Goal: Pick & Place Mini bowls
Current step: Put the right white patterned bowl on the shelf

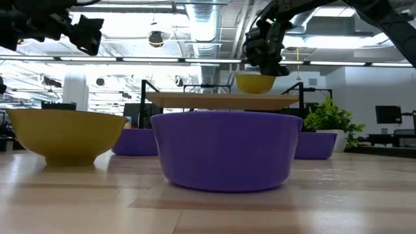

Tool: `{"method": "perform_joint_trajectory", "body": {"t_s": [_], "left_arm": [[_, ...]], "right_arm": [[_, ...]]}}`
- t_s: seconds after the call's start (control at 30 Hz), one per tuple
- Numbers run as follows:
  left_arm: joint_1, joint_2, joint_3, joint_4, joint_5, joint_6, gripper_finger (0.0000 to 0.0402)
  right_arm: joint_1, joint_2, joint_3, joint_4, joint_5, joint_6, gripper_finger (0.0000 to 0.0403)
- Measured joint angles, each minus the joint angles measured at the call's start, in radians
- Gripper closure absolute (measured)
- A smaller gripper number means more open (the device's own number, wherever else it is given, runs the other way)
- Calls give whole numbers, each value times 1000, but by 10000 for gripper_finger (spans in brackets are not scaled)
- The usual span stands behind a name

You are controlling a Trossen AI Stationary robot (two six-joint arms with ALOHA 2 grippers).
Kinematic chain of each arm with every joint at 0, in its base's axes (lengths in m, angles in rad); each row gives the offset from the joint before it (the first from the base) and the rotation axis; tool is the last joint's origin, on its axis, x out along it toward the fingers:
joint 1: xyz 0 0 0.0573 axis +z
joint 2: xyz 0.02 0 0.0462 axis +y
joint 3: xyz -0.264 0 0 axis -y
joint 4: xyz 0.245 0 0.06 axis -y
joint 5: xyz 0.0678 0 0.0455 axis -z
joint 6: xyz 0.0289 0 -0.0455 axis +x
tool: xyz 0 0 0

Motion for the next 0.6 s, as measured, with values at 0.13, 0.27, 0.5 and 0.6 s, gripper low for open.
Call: {"method": "perform_joint_trajectory", "body": {"t_s": [0.13,0.27,0.5,0.6], "left_arm": [[0,50,0,7,0,0,149],[0,98,0,8,0,0,149],[0,179,0,27,0,0,149],[0,207,0,81,0,0,149]], "right_arm": [[2,2,0,1,-3,-7,403],[1,2,0,0,-5,-7,403],[4,2,0,0,-20,-20,403],[8,2,0,0,-40,-22,403]]}}
